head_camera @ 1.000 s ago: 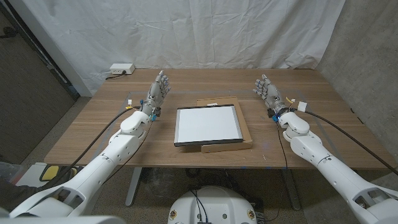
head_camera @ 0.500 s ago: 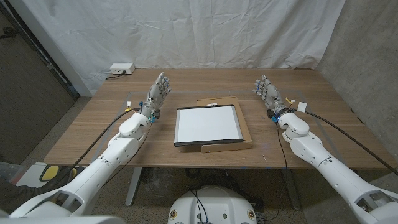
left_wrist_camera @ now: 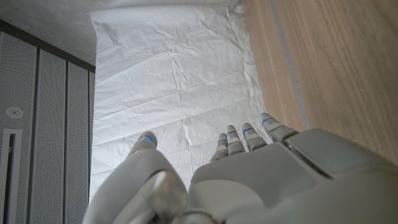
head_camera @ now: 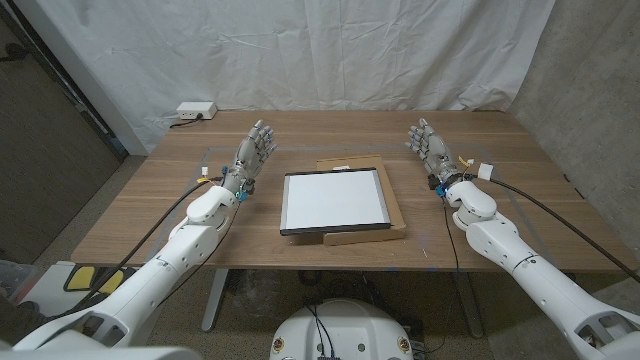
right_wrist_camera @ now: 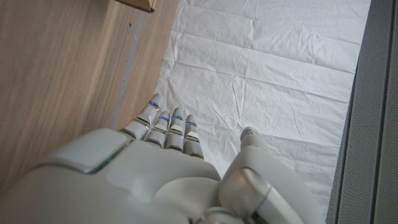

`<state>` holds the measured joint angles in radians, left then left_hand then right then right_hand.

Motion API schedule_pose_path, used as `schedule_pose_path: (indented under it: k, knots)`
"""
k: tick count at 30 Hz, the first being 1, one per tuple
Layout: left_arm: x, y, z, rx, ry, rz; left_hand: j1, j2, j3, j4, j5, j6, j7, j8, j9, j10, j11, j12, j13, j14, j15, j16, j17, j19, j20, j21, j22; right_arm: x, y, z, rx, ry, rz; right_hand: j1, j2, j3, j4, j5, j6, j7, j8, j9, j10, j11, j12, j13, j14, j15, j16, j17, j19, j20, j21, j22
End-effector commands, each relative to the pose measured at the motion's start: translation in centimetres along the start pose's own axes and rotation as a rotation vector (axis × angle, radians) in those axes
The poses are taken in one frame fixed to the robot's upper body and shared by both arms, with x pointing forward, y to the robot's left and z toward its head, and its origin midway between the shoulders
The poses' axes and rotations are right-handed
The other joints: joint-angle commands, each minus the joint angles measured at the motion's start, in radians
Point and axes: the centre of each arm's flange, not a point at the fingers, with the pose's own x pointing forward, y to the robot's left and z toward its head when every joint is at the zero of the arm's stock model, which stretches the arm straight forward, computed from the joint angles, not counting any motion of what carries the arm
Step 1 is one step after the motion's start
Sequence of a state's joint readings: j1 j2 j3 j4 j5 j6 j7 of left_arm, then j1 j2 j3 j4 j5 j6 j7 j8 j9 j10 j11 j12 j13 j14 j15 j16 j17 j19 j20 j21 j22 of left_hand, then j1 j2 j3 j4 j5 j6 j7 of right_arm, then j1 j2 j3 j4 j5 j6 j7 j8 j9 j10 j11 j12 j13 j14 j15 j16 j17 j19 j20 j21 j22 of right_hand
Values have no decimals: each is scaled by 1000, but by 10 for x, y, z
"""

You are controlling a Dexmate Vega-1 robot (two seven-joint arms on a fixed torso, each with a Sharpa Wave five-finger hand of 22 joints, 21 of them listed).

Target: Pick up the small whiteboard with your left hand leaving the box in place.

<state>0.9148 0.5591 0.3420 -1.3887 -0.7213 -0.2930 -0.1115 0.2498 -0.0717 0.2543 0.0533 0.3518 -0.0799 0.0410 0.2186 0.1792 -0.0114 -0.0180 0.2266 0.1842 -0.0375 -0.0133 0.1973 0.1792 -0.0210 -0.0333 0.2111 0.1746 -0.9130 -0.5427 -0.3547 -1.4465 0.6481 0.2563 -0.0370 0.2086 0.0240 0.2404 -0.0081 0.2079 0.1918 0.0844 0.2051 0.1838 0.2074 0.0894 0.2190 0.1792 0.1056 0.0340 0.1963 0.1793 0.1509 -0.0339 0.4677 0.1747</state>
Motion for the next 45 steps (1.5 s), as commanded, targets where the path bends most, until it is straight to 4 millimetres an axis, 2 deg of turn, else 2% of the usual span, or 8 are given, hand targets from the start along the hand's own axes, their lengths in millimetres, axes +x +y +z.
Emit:
schedule_pose_path:
  k: [1,9,17,30,45]
  knots:
    - [-17,2,0,14,20,2,23,5,5,-9,6,5,2,4,5,11,-3,3,2,6,3,5,1,13,-57,5,2,-1,8,6,-2,-16,14,11,-1,2,-4,-1,12,-1,-1,5,9,3,4,3,11,3,1,3,10,-13,-3,2]
    - [-27,0,-1,4,11,15,54,15,13,-24,5,20,7,4,6,34,0,5,3,33,10,9,2,41,-51,10,3,-4,6,13,-8,-35,18,11,-1,2,-5,-3,14,-2,-1,5,11,2,4,3,13,2,1,4,14,-12,-6,2]
    - [-37,-5,8,97,31,42,61,16,13,-28,4,21,8,2,6,34,0,3,3,30,11,5,2,39,-49,8,3,-11,1,13,3,-37,6,11,1,2,-5,-4,18,-4,-1,5,17,2,6,3,20,6,3,4,18,-11,-8,2]
    - [-56,-11,16,119,17,-2,69,16,13,-32,1,23,9,0,6,35,3,1,4,30,15,3,3,34,-45,4,3,-18,2,13,-1,-37,8,13,3,2,-7,-6,23,-5,0,5,21,-1,6,4,24,5,3,5,20,-10,-12,3]
    - [-75,-12,14,116,-3,-2,76,16,11,-36,-2,31,11,-1,6,42,5,0,4,33,17,1,4,34,-44,2,4,-21,2,16,1,-35,3,14,6,2,-9,-8,28,-9,0,5,27,-1,6,4,29,6,3,5,25,-8,-17,3]
